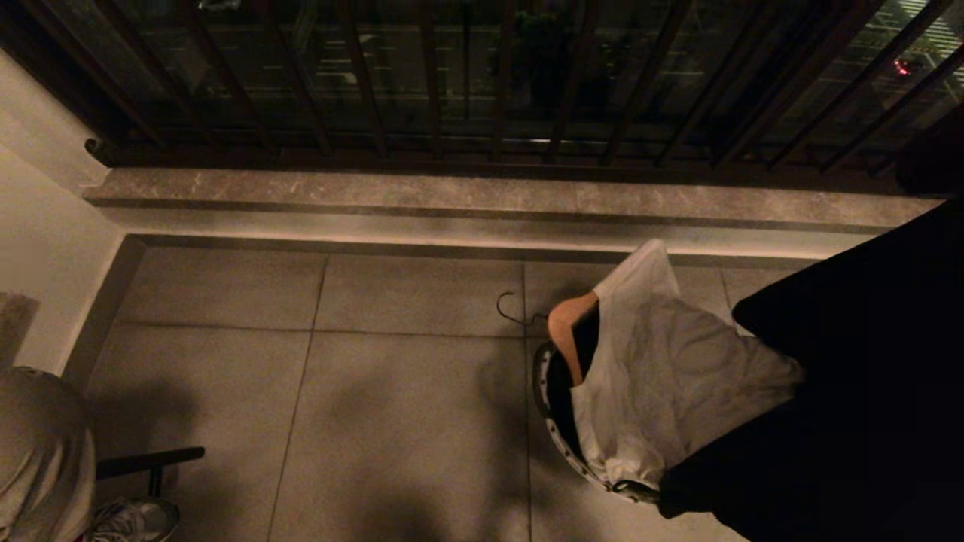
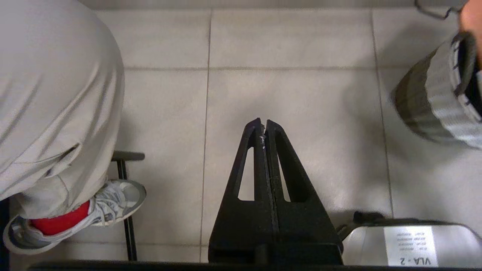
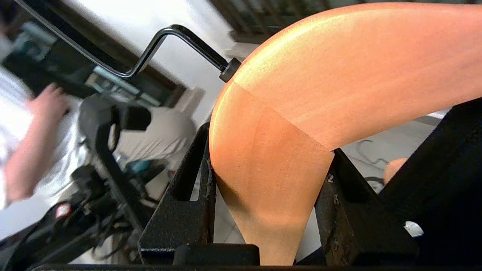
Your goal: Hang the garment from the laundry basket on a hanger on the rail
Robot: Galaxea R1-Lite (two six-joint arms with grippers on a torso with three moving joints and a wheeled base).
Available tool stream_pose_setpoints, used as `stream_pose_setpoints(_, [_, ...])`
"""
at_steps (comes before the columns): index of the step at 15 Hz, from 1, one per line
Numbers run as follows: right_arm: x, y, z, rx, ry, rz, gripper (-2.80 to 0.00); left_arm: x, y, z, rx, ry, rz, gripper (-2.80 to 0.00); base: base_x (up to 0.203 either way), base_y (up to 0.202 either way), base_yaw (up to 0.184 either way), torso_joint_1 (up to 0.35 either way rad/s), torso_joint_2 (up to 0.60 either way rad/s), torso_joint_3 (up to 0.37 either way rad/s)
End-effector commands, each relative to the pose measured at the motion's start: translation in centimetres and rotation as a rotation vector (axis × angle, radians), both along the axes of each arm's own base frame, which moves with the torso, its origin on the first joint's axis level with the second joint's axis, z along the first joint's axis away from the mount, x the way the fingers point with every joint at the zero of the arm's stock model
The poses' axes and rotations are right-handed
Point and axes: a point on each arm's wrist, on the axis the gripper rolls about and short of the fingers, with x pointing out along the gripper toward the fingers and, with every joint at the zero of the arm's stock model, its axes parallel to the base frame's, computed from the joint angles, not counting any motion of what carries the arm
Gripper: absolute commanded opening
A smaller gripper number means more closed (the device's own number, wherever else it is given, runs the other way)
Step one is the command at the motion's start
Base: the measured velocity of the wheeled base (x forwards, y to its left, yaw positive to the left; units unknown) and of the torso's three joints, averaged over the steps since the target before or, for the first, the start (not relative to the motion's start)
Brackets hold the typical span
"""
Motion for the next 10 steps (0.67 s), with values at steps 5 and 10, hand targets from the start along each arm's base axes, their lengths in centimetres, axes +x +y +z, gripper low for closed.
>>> stream_pose_setpoints(5, [0.7, 0.2, -0.6, -0.008, 0.038, 0.038, -2.80, 0.0, 0.0, 0.0, 0.000, 0.002, -0.001, -2.80, 0.000, 0.000, 0.000, 0.000, 0.00, 0.204])
stream_pose_setpoints(10, [1.3, 0.3, -1.8, -0.009, 0.021, 0.011, -2.80, 0.0, 0.0, 0.0, 0.000, 0.002, -0.001, -2.80, 0.000, 0.000, 0.000, 0.001, 0.00, 0.204])
